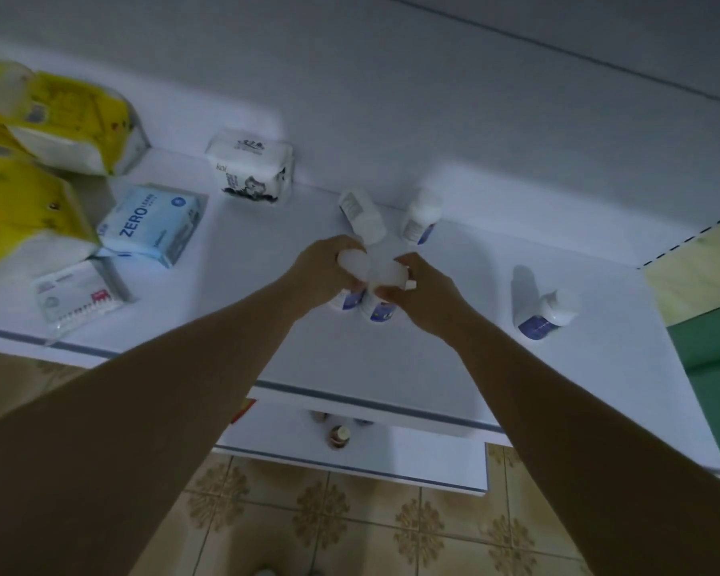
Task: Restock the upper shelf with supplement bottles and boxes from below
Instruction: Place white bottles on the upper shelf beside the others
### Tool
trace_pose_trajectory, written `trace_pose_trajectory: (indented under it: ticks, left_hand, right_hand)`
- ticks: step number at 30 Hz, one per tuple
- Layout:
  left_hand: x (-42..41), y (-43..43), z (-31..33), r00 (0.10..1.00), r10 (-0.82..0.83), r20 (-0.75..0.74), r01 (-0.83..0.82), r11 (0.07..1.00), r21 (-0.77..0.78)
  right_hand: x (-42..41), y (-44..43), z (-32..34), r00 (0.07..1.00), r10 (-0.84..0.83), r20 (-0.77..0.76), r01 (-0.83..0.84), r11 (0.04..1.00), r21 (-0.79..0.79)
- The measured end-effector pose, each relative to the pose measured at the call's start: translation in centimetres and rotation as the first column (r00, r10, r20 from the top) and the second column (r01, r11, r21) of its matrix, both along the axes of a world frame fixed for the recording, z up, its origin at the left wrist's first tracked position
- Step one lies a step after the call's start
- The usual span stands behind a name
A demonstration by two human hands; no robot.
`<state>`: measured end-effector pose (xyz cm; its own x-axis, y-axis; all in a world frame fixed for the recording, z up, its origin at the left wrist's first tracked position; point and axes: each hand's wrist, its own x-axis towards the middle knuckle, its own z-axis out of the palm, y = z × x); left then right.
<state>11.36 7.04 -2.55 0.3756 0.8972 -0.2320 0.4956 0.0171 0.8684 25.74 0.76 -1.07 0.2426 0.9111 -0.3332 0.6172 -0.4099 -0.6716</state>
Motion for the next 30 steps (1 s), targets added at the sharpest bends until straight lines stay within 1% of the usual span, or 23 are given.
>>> trace_pose_trajectory:
  ticks: [3, 5, 6, 8, 11, 13, 16, 18, 21, 24, 26, 30]
  left_hand:
    - [-1.5, -2.4, 1.0, 0.972, 0.093, 0.214, -0.047, 0.976, -0.214]
    - [-2.3, -4.2, 2.1, 0.924, 0.177, 0.339, -0.052, 0.937, -0.345]
    - [-2.7, -5.1, 2.8, 0.896, 0.195, 0.399, -0.026, 0.919, -0.392]
    - [-3.4, -7.0, 4.7, 0.852, 0.194, 0.486, 0.047, 0.897, -0.439]
    - [-4.5, -9.9, 7.8, 0.802, 0.199, 0.564, 0.115, 0.874, -0.472]
    - [-5.0, -12.0, 10.2, 0.763, 0.207, 0.613, 0.149, 0.866, -0.478]
    - [-5.9, -15.8, 14.4, 0.753, 0.221, 0.619, 0.116, 0.882, -0.456]
    - [-6.6, -18.5, 17.2, 0.75, 0.226, 0.622, 0.088, 0.897, -0.433]
    - [-7.7, -22.0, 21.3, 0.729, 0.202, 0.654, 0.09, 0.918, -0.385]
    - [-8.3, -25.1, 25.3, 0.71, 0.197, 0.676, 0.075, 0.934, -0.35]
    - [-8.4, -26.8, 27.8, 0.715, 0.171, 0.678, 0.066, 0.949, -0.309]
    - [-8.2, -28.9, 32.3, 0.701, 0.097, 0.707, 0.106, 0.965, -0.238]
  right_hand:
    - [-0.2, -2.2, 1.2, 0.994, -0.025, -0.109, 0.022, 0.999, -0.025]
    - [-0.5, -4.0, 2.7, 0.968, -0.056, -0.246, 0.054, 0.998, -0.014]
    - [-0.7, -5.0, 3.5, 0.94, -0.068, -0.333, 0.071, 0.997, -0.004]
    - [-1.1, -6.9, 5.4, 0.885, -0.084, -0.457, 0.097, 0.995, 0.005]
    - [-1.9, -9.7, 8.5, 0.823, -0.065, -0.564, 0.084, 0.996, 0.008]
    - [-2.4, -11.3, 10.5, 0.779, -0.027, -0.627, 0.051, 0.999, 0.02]
    - [-3.6, -13.7, 14.4, 0.678, 0.028, -0.734, 0.038, 0.997, 0.074]
    - [-4.2, -15.6, 17.1, 0.654, 0.091, -0.751, 0.022, 0.99, 0.139]
    - [-4.9, -19.0, 20.7, 0.618, 0.185, -0.764, -0.003, 0.973, 0.233]
    - [-5.2, -22.2, 24.3, 0.573, 0.224, -0.788, 0.004, 0.961, 0.276]
    - [-5.2, -24.1, 27.0, 0.575, 0.236, -0.783, 0.005, 0.956, 0.292]
    - [-4.7, -27.2, 32.0, 0.633, 0.267, -0.727, -0.013, 0.942, 0.335]
